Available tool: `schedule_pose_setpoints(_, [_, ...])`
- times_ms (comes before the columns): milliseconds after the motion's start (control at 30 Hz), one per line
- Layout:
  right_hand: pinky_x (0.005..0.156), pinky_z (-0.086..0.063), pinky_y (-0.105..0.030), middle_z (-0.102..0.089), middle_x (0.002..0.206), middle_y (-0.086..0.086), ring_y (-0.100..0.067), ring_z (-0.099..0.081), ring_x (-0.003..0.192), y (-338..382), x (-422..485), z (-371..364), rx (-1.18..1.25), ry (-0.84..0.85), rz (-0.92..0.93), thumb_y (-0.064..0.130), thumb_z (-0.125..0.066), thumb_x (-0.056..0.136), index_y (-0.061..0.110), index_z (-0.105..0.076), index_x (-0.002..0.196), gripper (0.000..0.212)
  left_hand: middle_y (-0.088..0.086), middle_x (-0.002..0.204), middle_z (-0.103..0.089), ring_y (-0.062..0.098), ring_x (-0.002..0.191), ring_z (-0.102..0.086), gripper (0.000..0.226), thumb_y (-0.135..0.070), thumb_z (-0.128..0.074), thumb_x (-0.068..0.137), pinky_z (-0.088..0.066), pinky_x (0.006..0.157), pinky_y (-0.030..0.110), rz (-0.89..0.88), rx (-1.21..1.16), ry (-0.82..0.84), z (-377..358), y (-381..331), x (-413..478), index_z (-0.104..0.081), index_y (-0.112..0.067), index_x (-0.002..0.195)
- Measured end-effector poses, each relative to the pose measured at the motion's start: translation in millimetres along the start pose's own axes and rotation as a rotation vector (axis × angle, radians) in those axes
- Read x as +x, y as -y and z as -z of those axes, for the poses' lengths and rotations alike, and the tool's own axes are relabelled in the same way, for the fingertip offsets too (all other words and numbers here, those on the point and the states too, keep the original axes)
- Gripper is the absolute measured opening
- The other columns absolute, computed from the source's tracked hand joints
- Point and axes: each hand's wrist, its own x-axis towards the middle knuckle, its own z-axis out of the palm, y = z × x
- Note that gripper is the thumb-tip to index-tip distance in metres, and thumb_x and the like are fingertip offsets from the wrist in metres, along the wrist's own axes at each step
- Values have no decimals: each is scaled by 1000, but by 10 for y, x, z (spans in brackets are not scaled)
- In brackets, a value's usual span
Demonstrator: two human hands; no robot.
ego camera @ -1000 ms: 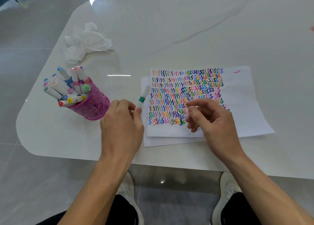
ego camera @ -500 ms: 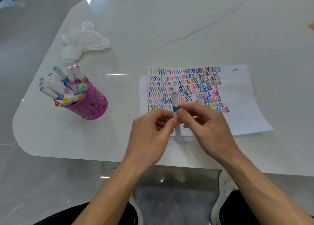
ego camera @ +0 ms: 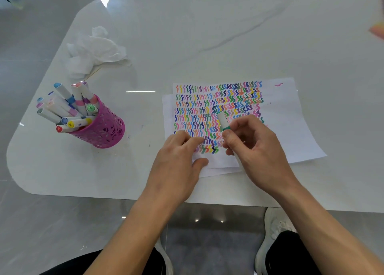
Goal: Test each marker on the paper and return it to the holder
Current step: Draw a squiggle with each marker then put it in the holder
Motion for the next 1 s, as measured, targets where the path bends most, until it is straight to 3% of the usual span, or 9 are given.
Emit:
schedule_pose_setpoints(367, [78, -60, -48, -71, 84, 3, -21, -71, 77, -51, 13, -72, -36, 55, -41, 33, -71, 95, 31, -61, 91, 11, -5, 113, -51, 14, 106, -47, 47, -36, -76, 84, -35, 82, 21, 99, 69, -63, 31, 135, -2, -62, -24, 127])
schedule_pose_setpoints(467, [77, -61, -48, -71, 83, 3, -21, -71, 77, -59, 13, -85, -15, 78, -41, 40, -67, 90, 32, -61, 91, 10, -3, 117, -46, 15, 110, -41, 59, -44, -74, 84, -33, 85, 22, 159, 65, -99, 28, 145, -31, -53, -23, 135])
schedule_pose_setpoints(600, [77, -60, -45, -70, 82, 2, -21, -71, 77, -106, 11, -93, -18, 121, -20, 30, -71, 96, 32, -61, 92, 10, 2, 123, -44, 18, 116, -37, 77, -54, -74, 79, -37, 94, 27, 210, 26, -146, 7, 139, -45, -45, -21, 142])
schedule_pose_setpoints(1000, [71, -57, -46, -67, 76, -3, -27, -66, 73, -130, 0, -99, 18, 163, 11, 33, -68, 91, 24, -63, 92, 10, 5, 132, -43, 20, 122, -32, 85, -62, -72, 77, -36, 100, 31, 263, 21, -148, 10, 165, -25, -41, -20, 144])
